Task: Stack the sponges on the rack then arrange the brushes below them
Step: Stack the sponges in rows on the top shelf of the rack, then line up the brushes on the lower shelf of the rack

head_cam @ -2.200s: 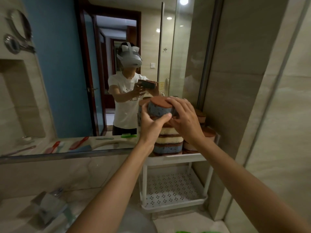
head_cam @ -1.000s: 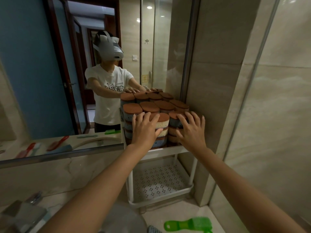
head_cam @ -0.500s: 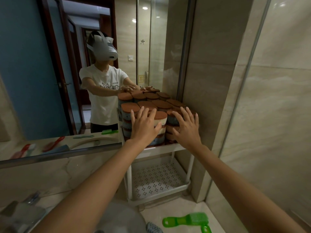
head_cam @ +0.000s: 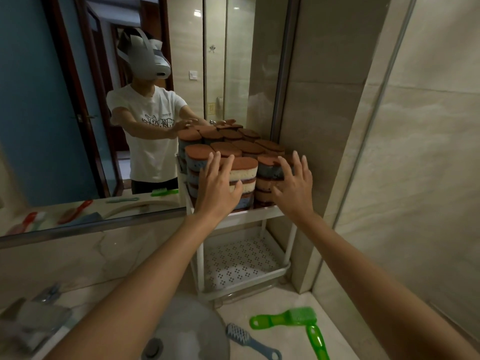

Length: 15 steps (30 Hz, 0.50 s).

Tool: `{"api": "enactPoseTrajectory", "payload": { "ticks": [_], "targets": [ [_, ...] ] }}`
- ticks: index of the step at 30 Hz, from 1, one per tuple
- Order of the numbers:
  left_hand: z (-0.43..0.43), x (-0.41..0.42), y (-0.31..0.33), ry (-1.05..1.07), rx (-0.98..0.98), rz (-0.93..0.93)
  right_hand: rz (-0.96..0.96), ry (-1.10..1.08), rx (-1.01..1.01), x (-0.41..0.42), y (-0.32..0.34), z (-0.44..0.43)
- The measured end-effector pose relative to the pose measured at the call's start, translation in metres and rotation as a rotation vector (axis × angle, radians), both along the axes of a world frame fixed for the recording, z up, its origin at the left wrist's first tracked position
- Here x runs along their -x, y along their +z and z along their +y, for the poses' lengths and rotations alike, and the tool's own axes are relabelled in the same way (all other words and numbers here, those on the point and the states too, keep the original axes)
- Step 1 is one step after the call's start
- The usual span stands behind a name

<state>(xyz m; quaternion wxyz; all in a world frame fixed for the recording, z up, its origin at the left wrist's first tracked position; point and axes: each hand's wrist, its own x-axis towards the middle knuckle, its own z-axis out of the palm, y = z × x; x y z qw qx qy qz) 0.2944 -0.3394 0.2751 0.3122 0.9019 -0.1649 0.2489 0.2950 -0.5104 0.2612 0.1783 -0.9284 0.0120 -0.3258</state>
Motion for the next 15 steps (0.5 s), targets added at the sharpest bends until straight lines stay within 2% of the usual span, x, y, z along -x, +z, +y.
{"api": "enactPoseTrajectory", "payload": {
  "ticks": [4, 8, 12, 15],
  "targets": [
    [-0.002, 0.016, -0.009, 0.024, 0.067, -0.156, -0.203, 0.052, 0.071, 0.017, -0.018, 0.014],
    [-0.003, 0.049, -0.039, -0.027, 0.176, -0.201, -0.297, 0.164, -0.002, 0.050, -0.056, 0.043],
    [0.003, 0.090, -0.096, -0.043, 0.320, 0.132, -0.072, 0.213, -0.171, 0.100, -0.119, 0.066],
    [0.010, 0.118, -0.161, 0.007, 0.308, 0.455, 0.318, 0.192, -0.296, 0.145, -0.183, 0.063]
  ]
}}
